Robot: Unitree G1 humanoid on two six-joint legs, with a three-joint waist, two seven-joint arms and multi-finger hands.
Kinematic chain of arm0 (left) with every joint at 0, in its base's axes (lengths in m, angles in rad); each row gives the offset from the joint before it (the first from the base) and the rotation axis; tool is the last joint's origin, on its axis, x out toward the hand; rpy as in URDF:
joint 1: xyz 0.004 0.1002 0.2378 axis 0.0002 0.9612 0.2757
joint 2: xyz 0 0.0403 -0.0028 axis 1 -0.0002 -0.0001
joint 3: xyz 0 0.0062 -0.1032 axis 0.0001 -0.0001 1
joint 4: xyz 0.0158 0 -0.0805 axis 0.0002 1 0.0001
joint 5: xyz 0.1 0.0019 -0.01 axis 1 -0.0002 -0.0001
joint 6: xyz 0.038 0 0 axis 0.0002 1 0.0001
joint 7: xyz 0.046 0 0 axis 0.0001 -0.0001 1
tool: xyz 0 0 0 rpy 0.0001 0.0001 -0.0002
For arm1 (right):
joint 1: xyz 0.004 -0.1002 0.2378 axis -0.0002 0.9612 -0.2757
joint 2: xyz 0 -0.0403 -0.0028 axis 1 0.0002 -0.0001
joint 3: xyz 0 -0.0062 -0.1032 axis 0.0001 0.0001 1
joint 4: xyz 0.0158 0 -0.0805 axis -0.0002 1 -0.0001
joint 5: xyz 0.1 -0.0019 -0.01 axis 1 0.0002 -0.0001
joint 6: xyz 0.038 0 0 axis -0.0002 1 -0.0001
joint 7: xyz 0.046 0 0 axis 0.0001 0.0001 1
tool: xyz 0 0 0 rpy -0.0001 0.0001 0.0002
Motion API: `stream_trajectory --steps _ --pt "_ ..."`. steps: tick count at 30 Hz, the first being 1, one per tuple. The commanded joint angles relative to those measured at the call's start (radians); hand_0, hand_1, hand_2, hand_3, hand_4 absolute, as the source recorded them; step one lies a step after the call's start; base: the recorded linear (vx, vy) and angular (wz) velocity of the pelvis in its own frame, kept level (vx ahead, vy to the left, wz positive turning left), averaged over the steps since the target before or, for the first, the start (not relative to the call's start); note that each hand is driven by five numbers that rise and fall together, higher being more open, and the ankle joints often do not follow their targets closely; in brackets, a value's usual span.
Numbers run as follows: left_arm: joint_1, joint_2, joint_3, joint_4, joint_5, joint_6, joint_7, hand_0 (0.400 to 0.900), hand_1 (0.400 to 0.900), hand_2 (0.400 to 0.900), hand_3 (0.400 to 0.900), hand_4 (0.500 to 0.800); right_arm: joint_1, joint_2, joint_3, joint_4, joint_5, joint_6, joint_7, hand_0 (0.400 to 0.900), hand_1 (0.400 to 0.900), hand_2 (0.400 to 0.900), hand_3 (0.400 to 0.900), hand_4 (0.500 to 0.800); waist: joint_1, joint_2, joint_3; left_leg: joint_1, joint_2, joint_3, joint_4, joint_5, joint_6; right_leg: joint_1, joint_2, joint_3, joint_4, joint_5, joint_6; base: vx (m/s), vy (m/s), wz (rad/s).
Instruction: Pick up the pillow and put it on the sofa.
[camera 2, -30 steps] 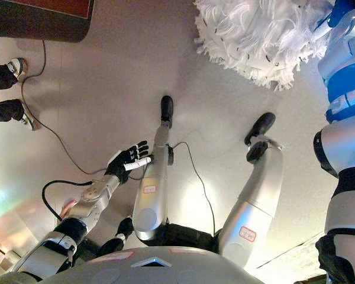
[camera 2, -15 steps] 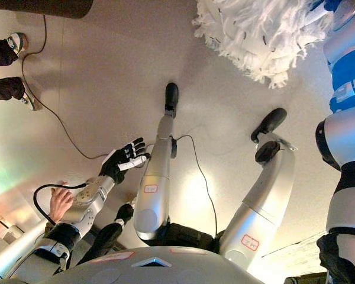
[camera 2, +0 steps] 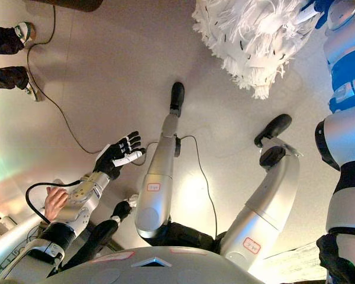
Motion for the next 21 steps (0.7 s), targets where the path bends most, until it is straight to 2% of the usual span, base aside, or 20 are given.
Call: stream_trajectory --steps 1,9,15,21 --pt "0.106 0.056 -0.006 -0.027 -0.035 -0.040 0.026 0.900 0.900 0.900 0.900 0.800 -0.079 -0.079 -0.007 -0.047 -0.006 -0.047 -0.096 0.400 0.400 0.400 0.400 0.500 -0.025 0.062 0.023 0.008 0.061 0.000 0.031 0.026 0.020 0.068 0.000 0.070 -0.063 0.066 0.089 -0.04 0.033 -0.04" --pt "0.089 0.051 -0.003 -0.005 -0.016 -0.023 0.020 0.900 0.900 0.900 0.900 0.800 -0.046 -0.077 -0.008 -0.063 -0.011 -0.064 -0.062 0.400 0.400 0.400 0.400 0.500 -0.039 0.039 0.023 0.055 0.068 0.013 0.046 0.016 0.019 0.152 0.008 0.044 -0.120 0.078 0.084 -0.04 0.033 -0.14" --pt "0.074 0.044 -0.008 0.024 0.003 0.010 0.024 0.900 0.900 0.900 0.900 0.800 -0.010 -0.087 -0.005 -0.100 -0.057 -0.100 -0.002 0.400 0.400 0.400 0.400 0.500 -0.059 0.010 0.023 0.139 0.079 0.029 0.078 -0.006 0.021 0.263 0.015 0.035 -0.164 0.085 0.085 -0.02 0.060 -0.26" --pt "0.054 0.044 -0.001 0.053 0.019 0.065 0.015 0.900 0.900 0.900 0.900 0.800 0.050 -0.105 -0.019 -0.203 -0.088 -0.131 0.052 0.400 0.400 0.400 0.400 0.500 -0.084 -0.027 0.023 0.237 0.098 0.047 0.109 -0.028 0.022 0.372 0.024 0.036 -0.191 0.084 0.090 0.01 0.054 -0.26"
